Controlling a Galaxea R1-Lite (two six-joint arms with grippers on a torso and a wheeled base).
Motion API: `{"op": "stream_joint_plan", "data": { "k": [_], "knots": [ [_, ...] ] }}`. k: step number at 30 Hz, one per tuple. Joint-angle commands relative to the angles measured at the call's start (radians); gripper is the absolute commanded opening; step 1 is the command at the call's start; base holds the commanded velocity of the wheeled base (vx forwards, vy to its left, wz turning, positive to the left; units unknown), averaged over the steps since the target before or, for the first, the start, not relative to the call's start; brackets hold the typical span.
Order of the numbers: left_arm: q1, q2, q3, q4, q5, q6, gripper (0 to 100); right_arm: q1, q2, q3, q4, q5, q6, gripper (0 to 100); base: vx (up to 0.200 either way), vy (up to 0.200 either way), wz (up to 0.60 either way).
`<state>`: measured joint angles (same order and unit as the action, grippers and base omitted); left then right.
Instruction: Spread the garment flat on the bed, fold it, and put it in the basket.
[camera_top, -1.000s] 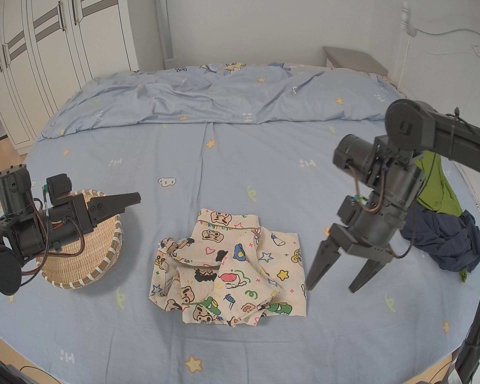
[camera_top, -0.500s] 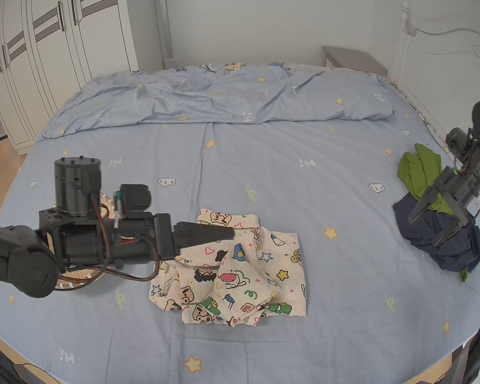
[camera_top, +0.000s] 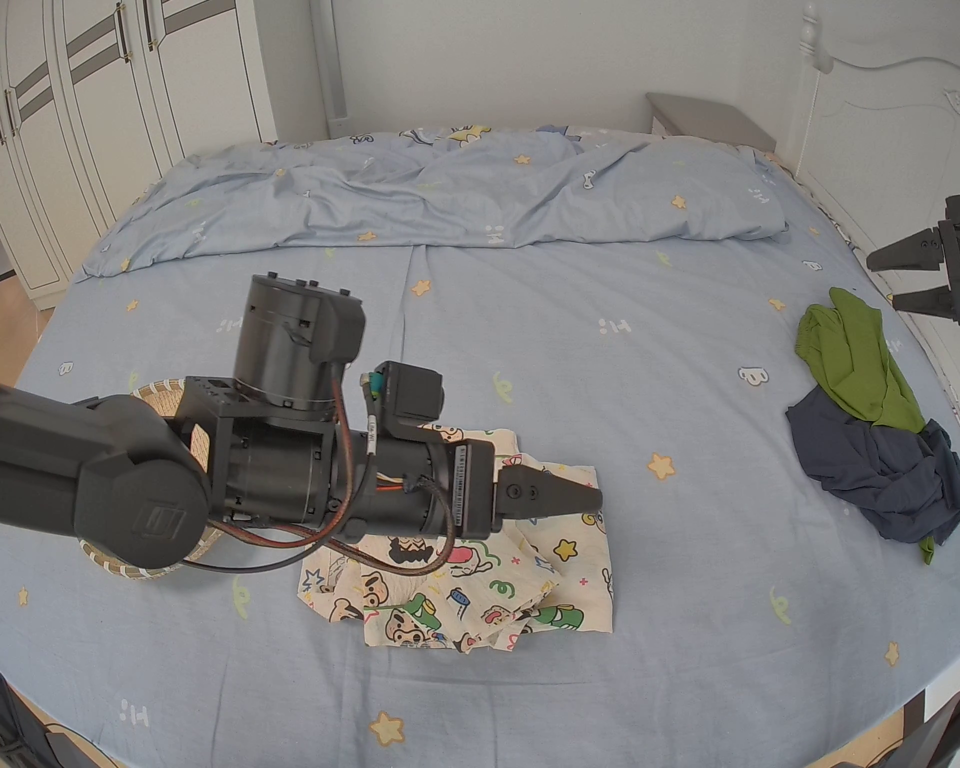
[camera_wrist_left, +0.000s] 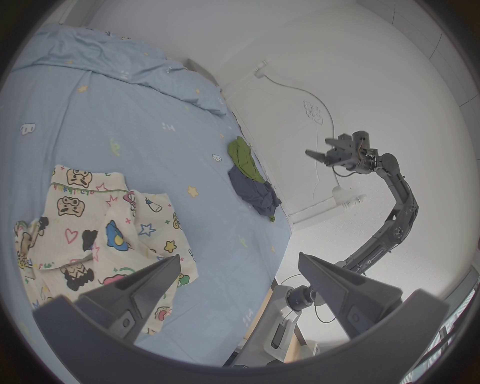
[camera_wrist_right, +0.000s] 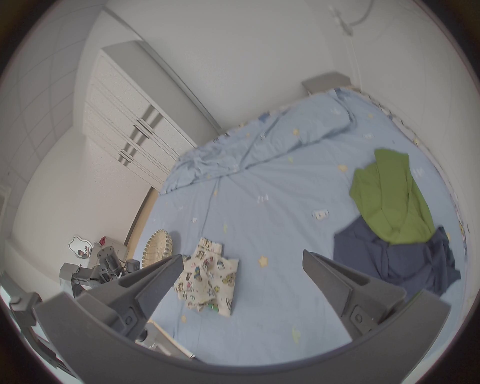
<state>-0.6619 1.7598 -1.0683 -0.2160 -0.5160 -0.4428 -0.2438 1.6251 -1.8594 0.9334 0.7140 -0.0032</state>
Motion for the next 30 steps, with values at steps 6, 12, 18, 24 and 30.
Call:
{"op": "stream_joint_plan", "data": {
  "k": [6, 12, 18, 24, 30],
  "knots": [
    [-0.114, 0.282, -0.211, 0.107, 0.053, 0.073, 100, 0.149, -0.286, 1.065, -1.329, 0.056, 0.305, 100, 0.0, 0.0, 0.0],
    [-0.117, 0.322, -0.283, 0.293, 0.054, 0.236, 100, 0.158, -0.287, 1.091, -1.368, 0.061, 0.305, 100, 0.0, 0.0, 0.0],
    [-0.114, 0.388, -0.383, 0.438, 0.056, 0.294, 100, 0.158, -0.306, 1.112, -1.366, 0.058, 0.304, 100, 0.0, 0.0, 0.0],
    [-0.108, 0.425, -0.433, 0.495, 0.059, 0.335, 100, 0.159, -0.306, 1.117, -1.366, 0.058, 0.304, 100, 0.0, 0.0, 0.0],
    [-0.087, 0.451, -0.475, 0.52, 0.067, 0.342, 100, 0.161, -0.307, 1.118, -1.366, 0.058, 0.302, 100, 0.0, 0.0, 0.0]
  ]
}}
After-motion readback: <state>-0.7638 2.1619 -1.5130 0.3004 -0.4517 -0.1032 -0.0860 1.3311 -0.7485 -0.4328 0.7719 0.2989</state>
